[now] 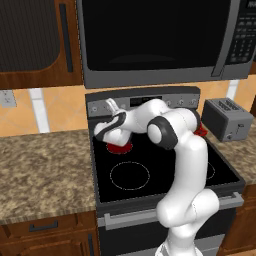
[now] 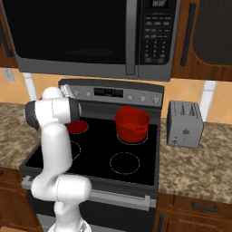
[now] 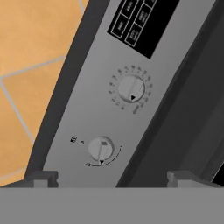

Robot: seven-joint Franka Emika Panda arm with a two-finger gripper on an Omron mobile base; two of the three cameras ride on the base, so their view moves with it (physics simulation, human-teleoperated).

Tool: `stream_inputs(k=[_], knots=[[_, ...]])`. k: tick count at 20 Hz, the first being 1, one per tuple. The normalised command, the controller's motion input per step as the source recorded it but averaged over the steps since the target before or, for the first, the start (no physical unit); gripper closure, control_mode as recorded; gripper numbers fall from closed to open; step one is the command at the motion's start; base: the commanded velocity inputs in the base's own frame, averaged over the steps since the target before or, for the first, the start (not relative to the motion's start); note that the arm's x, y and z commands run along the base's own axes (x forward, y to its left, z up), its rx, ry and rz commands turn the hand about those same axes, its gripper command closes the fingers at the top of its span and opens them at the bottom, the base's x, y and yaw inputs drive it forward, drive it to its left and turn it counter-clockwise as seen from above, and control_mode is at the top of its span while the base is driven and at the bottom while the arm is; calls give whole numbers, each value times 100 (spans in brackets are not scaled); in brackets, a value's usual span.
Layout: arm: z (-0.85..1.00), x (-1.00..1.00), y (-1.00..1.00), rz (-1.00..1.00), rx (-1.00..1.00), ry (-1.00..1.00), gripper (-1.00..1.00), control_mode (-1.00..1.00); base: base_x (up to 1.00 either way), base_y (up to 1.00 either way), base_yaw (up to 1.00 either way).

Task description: Turn off the rear left burner of the stove.

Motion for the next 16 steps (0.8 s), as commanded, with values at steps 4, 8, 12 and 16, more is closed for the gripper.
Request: stream_inputs(k=[4,8,12,16], knots=[[0,22,18,0,0,2,-100,-100,0,0,0],[-14,25,28,0,0,1,-100,-100,0,0,0],[-10,19,5,0,0,0,-100,-100,0,0,0],[-5,35,0,0,1,0,-100,-100,0,0,0]])
